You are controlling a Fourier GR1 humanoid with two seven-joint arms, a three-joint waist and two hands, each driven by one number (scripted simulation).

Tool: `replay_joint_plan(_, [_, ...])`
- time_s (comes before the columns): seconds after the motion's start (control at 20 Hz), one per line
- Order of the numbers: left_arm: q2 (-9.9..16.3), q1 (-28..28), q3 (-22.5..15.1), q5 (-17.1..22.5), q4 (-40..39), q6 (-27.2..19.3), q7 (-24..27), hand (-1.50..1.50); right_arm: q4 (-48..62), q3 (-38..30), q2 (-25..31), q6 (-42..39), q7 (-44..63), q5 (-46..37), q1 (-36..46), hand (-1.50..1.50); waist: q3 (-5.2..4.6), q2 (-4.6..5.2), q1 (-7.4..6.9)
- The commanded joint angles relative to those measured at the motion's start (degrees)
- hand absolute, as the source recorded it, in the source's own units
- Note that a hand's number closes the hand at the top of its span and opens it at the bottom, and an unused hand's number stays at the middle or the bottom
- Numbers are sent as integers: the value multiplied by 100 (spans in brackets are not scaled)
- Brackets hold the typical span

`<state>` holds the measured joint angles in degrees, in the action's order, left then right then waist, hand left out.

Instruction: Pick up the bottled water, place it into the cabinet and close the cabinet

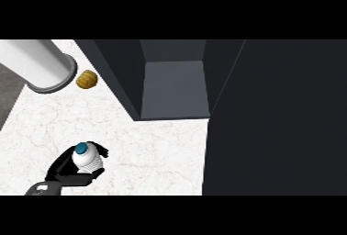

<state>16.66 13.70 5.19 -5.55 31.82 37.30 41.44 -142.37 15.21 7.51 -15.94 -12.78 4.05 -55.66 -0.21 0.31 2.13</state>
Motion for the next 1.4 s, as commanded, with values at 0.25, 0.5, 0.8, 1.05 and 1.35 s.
replay_joint_plan(0.25, [-26,295,-80,329,-551,1235,699,150,-348,222,-78,60,-13,-91,-176,-150,-7,-2,-26])
replay_joint_plan(0.5, [-258,373,-88,435,-596,811,905,150,-344,-312,185,-125,-22,419,-222,-150,0,3,-51])
replay_joint_plan(0.8, [-1427,89,846,1310,-126,-1751,853,150,-348,-148,41,9,-40,213,-348,-150,22,-61,-201])
replay_joint_plan(1.05, [-1648,628,488,1837,-8,-2100,412,150,-639,-109,119,-24,314,354,-324,-150,19,-48,-143])
replay_joint_plan(1.35, [-1662,649,-523,2632,579,-2599,-75,150,-621,385,-68,109,411,-78,-222,-150,18,-49,-153])
